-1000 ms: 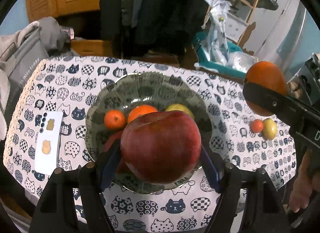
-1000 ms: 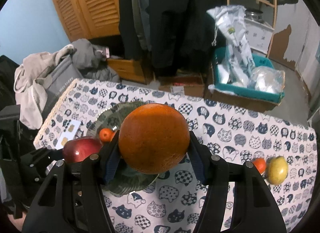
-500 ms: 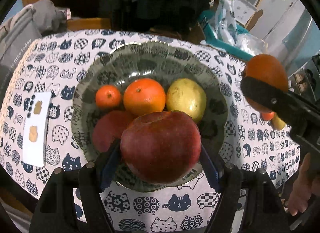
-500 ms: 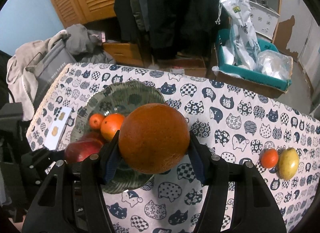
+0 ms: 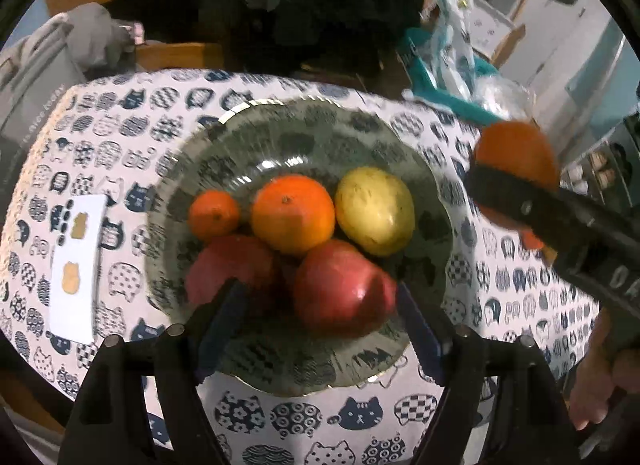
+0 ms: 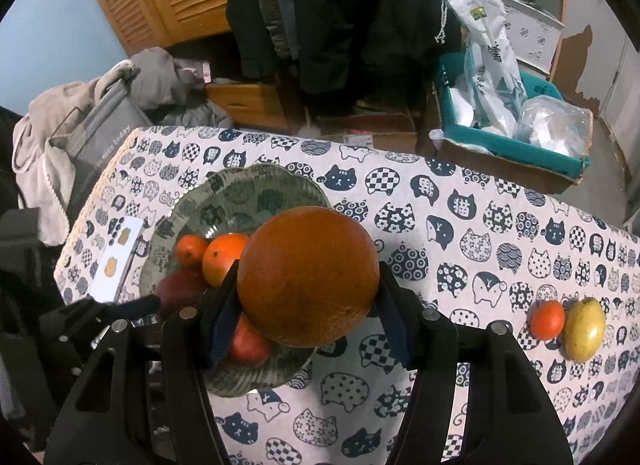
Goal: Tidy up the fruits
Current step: 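Open the right tool to drop the orange into the bowl while the left tool releases the apple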
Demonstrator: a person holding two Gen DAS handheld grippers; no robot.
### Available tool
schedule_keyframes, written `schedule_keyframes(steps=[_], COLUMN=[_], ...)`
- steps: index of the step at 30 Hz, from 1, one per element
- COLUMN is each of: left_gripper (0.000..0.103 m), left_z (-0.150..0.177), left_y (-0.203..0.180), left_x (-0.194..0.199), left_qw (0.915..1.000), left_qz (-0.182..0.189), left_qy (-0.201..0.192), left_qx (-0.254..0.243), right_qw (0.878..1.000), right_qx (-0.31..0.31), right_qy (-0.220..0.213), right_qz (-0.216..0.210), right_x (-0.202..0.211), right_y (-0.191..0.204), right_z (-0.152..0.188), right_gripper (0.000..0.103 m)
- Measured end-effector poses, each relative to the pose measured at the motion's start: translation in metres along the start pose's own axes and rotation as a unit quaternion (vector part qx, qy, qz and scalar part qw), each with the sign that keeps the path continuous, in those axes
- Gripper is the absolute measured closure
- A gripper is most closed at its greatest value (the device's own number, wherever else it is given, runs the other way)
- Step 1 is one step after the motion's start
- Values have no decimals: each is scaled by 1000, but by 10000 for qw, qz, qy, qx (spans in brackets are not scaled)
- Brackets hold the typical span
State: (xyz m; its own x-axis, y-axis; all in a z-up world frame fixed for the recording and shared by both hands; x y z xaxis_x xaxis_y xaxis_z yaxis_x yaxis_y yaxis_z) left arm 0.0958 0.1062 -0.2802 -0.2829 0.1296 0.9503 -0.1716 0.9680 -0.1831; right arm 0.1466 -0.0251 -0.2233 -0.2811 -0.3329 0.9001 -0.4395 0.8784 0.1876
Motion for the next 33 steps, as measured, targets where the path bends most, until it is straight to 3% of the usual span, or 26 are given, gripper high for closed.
schedule_keyframes(steps=[19,33], left_gripper=[23,23], left_z=[-32,-30], left_y=[75,80], left_x=[18,24], left_qw=[9945,9942], left_qz=[-305,-320], left_qy=[-410,-470], left_qx=[912,918], right_qw=[9984,9971], right_qx=[252,422], right_qy=[488,605], right_qz=[-161,-199], right_x=[-59,-68], right_y=[29,45], right_z=[-18,-25], right_gripper=[41,37])
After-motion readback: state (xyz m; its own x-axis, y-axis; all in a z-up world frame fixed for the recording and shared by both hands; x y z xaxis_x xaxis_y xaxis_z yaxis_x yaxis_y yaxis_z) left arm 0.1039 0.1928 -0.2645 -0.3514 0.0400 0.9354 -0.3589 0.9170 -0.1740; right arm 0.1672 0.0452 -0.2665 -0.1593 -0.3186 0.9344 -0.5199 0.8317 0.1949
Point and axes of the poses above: each gripper's, at about its wrist camera, not at the fingertips, and x roughly against the way its jaws point, y to its left, z to its underside, the point moved 4 cm from there along -x, roughly the way its jaws point, and after that the axes turned 8 degrees about y, right-handed, at the moved point
